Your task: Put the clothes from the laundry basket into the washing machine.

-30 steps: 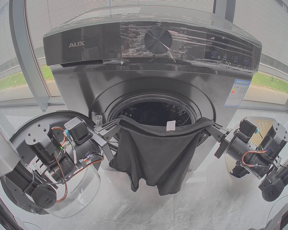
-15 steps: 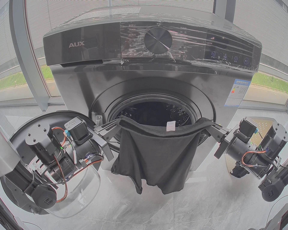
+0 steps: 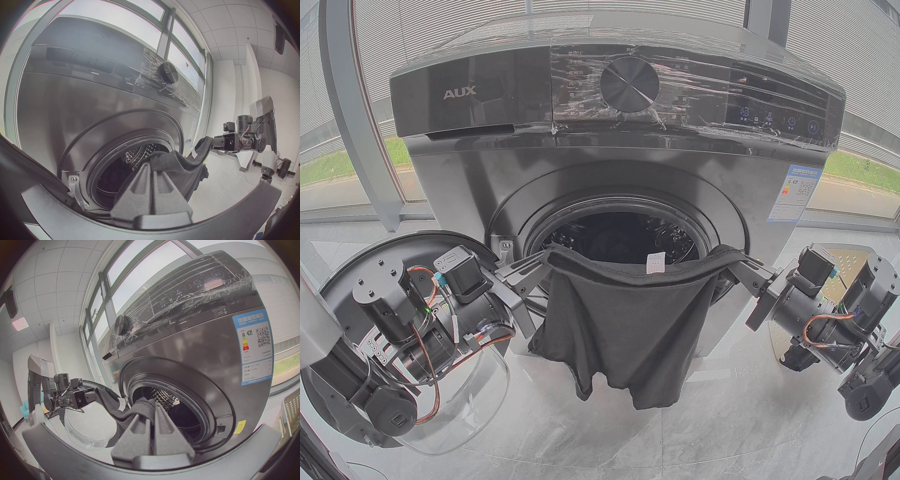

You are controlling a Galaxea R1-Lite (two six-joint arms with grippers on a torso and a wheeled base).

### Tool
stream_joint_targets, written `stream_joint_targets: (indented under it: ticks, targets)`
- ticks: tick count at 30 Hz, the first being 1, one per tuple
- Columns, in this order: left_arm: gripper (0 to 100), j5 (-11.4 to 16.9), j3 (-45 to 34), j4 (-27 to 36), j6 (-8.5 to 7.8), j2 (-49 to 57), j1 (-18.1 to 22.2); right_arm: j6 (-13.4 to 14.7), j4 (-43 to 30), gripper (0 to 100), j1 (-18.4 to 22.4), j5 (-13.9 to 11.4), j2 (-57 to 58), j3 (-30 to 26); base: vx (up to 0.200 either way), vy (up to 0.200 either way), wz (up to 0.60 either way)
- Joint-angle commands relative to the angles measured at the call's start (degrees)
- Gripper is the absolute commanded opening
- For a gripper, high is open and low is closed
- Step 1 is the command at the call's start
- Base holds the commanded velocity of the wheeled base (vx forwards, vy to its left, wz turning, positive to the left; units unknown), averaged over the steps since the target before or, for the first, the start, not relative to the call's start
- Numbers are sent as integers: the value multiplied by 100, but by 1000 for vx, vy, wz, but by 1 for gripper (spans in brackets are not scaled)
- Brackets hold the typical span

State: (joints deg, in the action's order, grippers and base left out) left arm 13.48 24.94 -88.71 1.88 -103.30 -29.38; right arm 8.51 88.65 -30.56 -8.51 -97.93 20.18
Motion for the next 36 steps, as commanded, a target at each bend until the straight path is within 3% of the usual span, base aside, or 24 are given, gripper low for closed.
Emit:
stream_joint_targets:
  ticks: [1,4,5,18,30,36]
  targets:
    - [0,14,-42,3,14,3,-24,-7,3,0,-2,-2,2,-5,0,0,0]
    - [0,14,-42,3,23,-6,-15,-7,3,0,-2,-2,2,-5,0,0,0]
    - [100,14,-51,3,32,3,-15,-7,3,0,-2,-2,2,-5,0,0,0]
    - [100,243,-631,3,-3,-120,2,2,3,0,-11,-10,2,-5,0,0,0]
    - [100,286,-675,3,-12,-217,-6,2,3,0,-11,-10,-16,-5,0,0,0]
    - [100,506,-982,3,-65,-586,-270,2,3,0,-249,-2,10,48,0,0,0]
